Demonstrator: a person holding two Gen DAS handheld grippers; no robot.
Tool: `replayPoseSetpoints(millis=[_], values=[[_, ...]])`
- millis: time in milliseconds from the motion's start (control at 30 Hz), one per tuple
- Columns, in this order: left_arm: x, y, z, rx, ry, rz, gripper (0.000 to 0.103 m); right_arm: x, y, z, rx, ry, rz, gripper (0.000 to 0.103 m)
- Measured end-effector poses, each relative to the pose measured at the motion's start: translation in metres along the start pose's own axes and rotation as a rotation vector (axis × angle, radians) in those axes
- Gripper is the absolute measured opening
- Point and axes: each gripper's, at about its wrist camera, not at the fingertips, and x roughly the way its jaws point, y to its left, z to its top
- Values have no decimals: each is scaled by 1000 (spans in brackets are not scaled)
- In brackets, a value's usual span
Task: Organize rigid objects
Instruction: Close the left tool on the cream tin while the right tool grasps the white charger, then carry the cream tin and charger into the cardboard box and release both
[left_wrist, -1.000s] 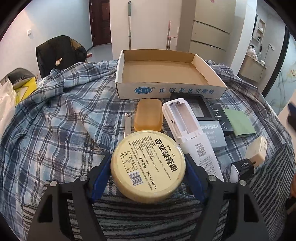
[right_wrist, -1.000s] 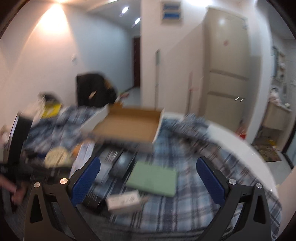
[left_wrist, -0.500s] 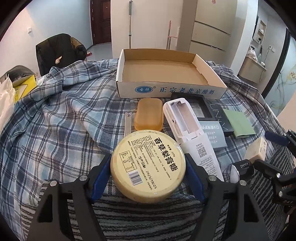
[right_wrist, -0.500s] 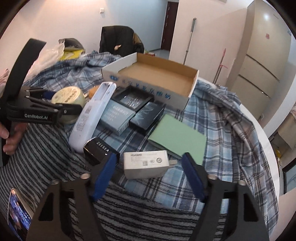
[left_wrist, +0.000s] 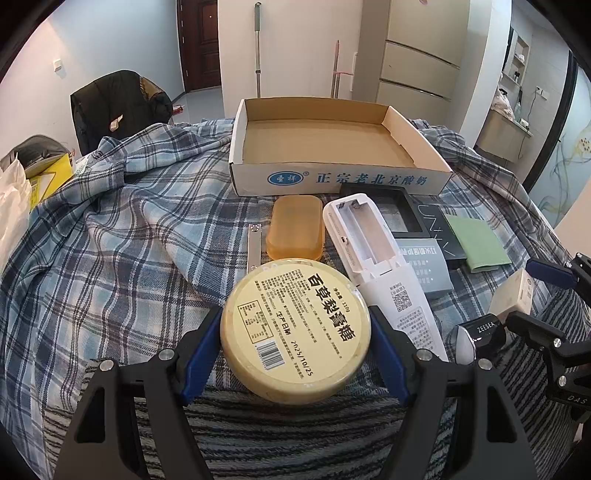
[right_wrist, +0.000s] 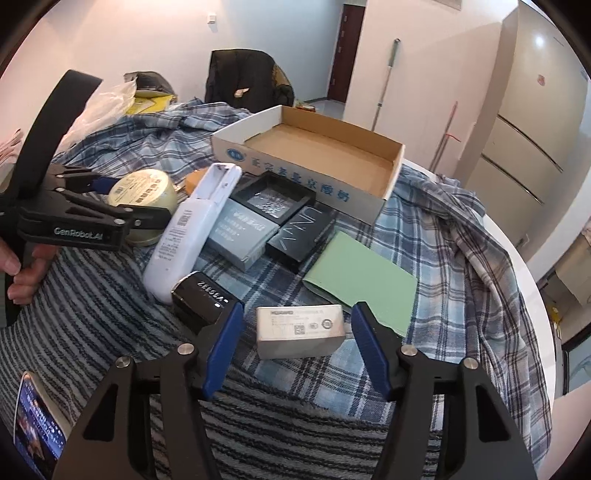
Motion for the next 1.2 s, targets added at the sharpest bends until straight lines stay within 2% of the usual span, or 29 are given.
replayPoseSetpoints(millis=[67, 267, 533, 667, 833, 967, 1033, 1200], values=[[0, 0, 0, -1, 0, -1, 77, 4, 1, 0, -9, 15, -9, 49], [0, 0, 0, 0, 0, 0, 77, 9, 0, -2, 2, 23, 5, 48], [-2, 0, 0, -4, -9, -3, 77, 6, 3, -2, 15, 8, -56, 48], [-21, -3, 2, 24, -107, -6, 77, -2, -3, 3, 52, -12, -49, 48], [-35, -10, 1, 66, -175, -40, 77, -4, -9, 8, 101, -46, -67, 48], [-61, -16, 1, 88, -305, -57, 77, -8, -14, 17, 125, -69, -69, 48], [-74, -20, 5, 104, -357, -61, 77, -14, -16, 25, 137, -91, -71, 48], [-92, -26, 32, 120, -404, -15, 77, -31, -22, 66, 157, -165, -100, 48]])
